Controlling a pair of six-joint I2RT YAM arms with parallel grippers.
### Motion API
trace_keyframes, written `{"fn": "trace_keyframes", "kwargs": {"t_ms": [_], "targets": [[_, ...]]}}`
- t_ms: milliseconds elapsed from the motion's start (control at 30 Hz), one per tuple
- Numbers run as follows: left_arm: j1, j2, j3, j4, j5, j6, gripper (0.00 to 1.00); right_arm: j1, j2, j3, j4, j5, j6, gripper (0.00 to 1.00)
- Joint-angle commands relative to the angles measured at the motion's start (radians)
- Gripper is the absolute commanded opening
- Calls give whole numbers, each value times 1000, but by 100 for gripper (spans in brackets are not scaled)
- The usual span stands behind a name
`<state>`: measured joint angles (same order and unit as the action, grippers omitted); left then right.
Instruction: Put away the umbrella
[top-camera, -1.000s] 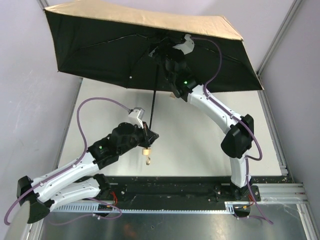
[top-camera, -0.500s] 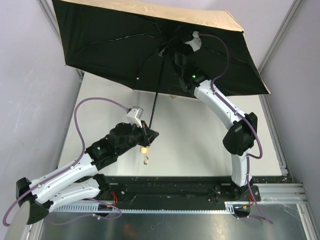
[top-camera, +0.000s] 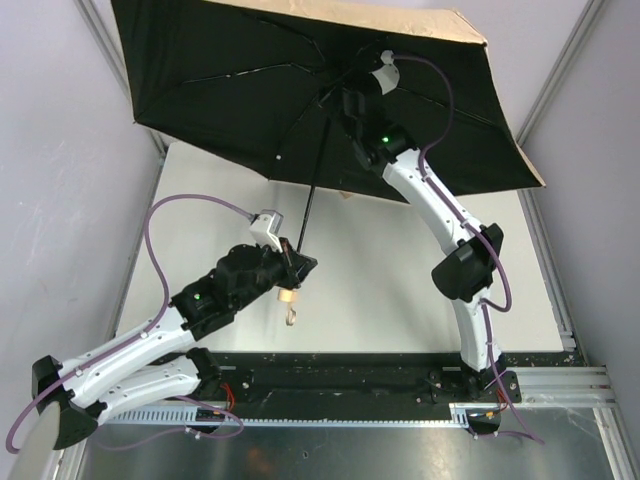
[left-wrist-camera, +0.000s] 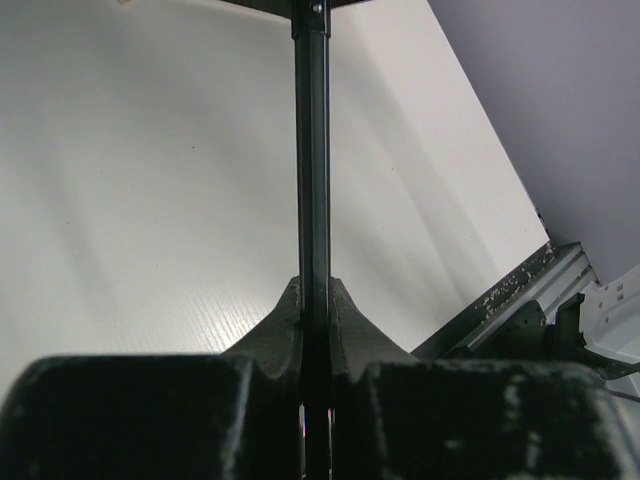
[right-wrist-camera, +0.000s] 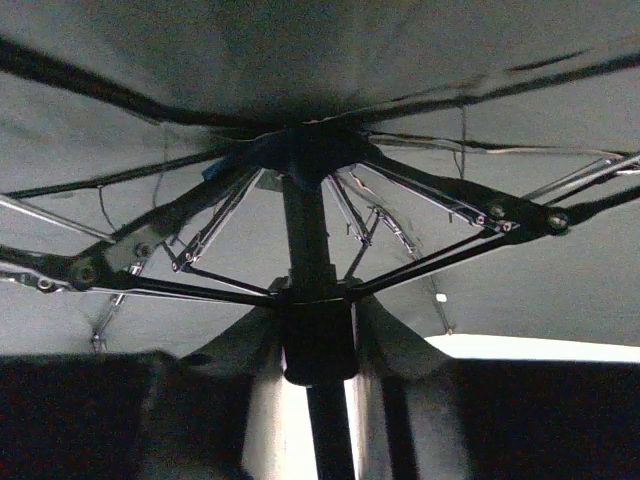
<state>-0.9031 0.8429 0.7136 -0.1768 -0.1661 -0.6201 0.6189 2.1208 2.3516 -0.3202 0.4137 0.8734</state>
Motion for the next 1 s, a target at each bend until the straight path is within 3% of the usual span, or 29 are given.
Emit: {"fn": "trace_keyframes", "kwargs": {"t_ms": [0, 67, 200, 300, 433, 600, 733, 967], "targets": [[-14, -21, -11, -20, 8, 36, 0, -38, 3, 94, 4, 109, -36, 10], [-15, -22, -11, -21, 4, 36, 0, -45, 4, 107, -9, 58, -87, 2], [-12, -29, 20, -24, -30, 69, 0, -38, -44, 38, -9, -141, -182, 0], [6, -13, 63, -32, -58, 93, 0, -39, -158, -220, 109, -372, -135, 0], [66, 48, 124, -40, -56, 116, 0, -25, -335, -612, 408, -590, 34, 0], [118, 118, 207, -41, -35, 124, 0, 58, -441, -862, 569, -628, 125, 0], [120, 153, 235, -40, 42, 113, 1, 29, -444, -884, 641, -648, 137, 0], [121, 78, 68, -14, 220, 41, 41, -51, -419, -768, 694, -707, 131, 0]]}}
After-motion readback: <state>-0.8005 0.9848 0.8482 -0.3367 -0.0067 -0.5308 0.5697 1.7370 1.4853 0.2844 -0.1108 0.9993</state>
